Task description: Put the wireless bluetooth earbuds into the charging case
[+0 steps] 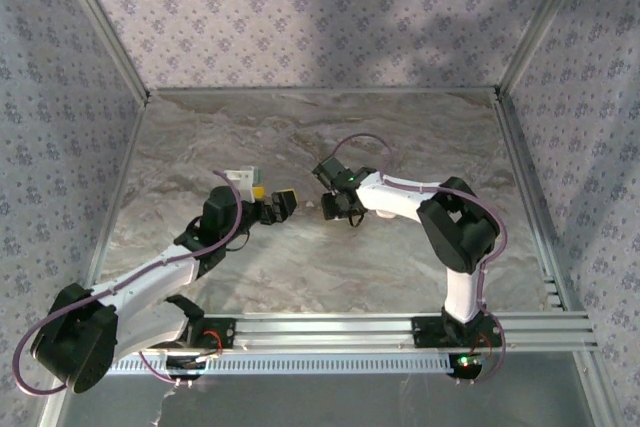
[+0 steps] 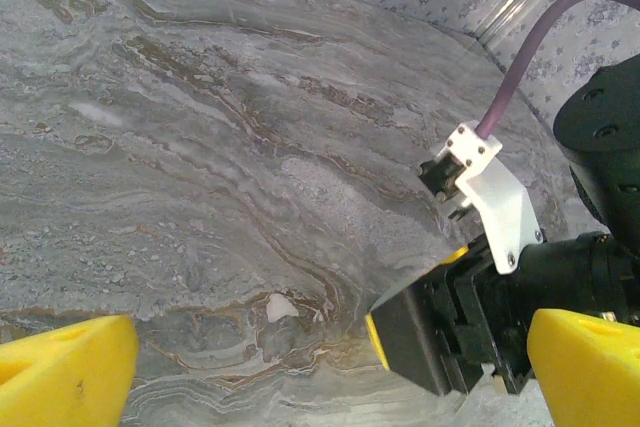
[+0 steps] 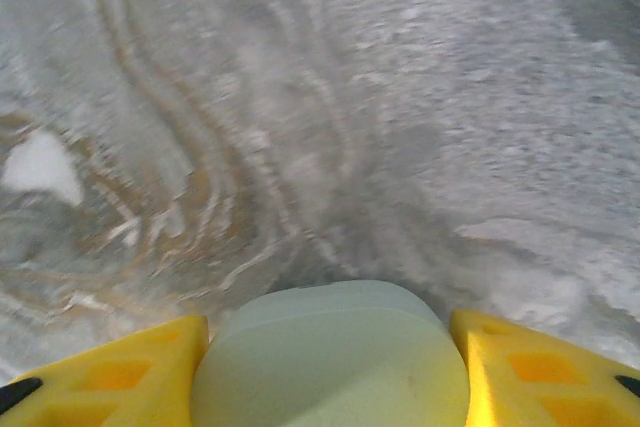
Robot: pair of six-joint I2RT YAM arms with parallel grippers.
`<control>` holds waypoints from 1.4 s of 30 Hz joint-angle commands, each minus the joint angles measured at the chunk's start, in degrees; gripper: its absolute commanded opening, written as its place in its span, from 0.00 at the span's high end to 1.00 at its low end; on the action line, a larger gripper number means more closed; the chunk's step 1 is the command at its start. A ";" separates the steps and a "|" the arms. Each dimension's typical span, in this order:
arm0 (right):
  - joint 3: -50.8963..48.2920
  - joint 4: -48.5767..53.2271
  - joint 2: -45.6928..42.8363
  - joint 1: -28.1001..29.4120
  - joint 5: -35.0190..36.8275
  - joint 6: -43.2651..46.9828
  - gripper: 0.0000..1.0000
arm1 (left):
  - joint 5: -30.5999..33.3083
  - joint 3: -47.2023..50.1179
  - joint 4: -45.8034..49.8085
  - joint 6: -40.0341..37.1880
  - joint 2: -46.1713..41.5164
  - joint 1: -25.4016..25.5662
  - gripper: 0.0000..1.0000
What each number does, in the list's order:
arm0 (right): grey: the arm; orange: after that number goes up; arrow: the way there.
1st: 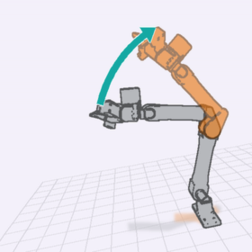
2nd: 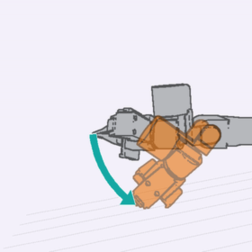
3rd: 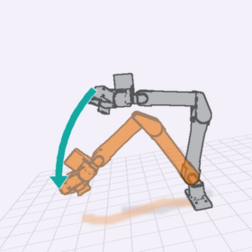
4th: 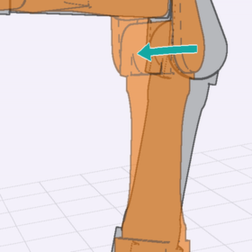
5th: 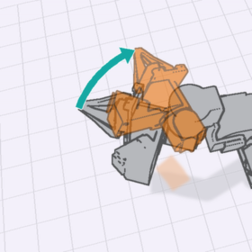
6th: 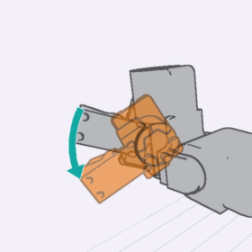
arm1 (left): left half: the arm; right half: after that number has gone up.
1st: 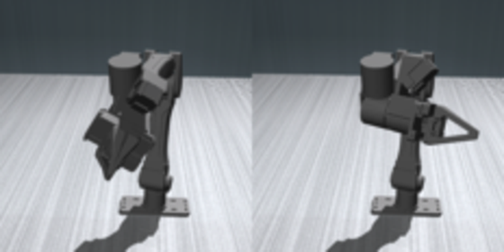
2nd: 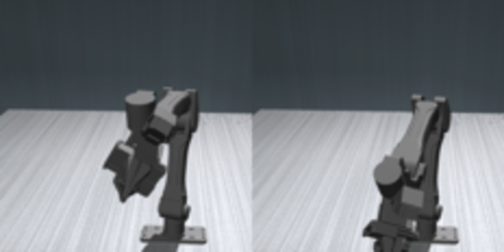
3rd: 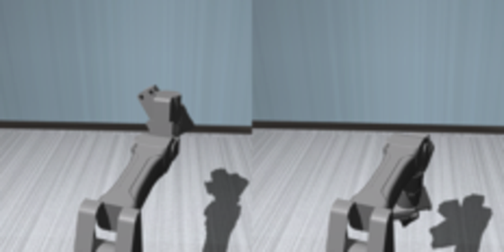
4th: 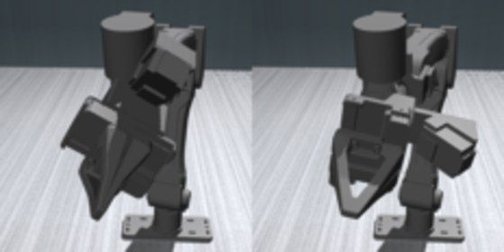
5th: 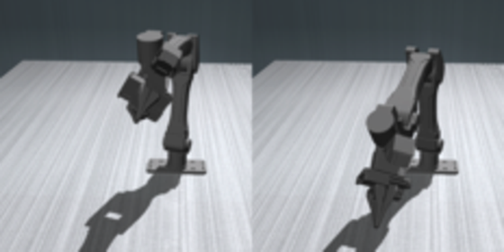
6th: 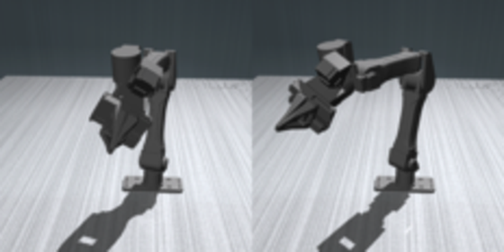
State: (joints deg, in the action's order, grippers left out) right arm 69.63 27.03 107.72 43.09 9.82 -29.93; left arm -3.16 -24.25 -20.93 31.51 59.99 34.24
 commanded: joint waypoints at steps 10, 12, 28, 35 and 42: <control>0.34 9.39 -0.41 -0.19 8.42 -13.72 0.45 | -1.03 -0.09 -1.94 -0.49 1.11 0.20 0.00; 0.12 9.54 -0.15 -0.07 8.13 -14.01 0.42 | -1.40 -0.18 -2.28 -0.31 1.75 0.32 0.00; -3.79 5.34 -10.89 0.40 3.38 -8.84 0.10 | -2.66 -0.95 -2.59 -1.30 3.21 0.76 0.00; -8.66 -2.09 -21.26 1.63 1.01 -3.50 0.02 | 0.64 0.68 -0.57 -3.45 -4.40 1.34 0.00; -16.28 -15.04 -31.84 4.62 -2.80 1.21 0.00 | 6.62 3.87 2.70 -6.17 -17.01 1.60 0.00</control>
State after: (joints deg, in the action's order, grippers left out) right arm 55.44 18.68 78.76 46.68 9.19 -32.10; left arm -0.32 -21.65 -19.90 27.73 46.39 35.44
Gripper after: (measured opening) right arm 0.997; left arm 0.997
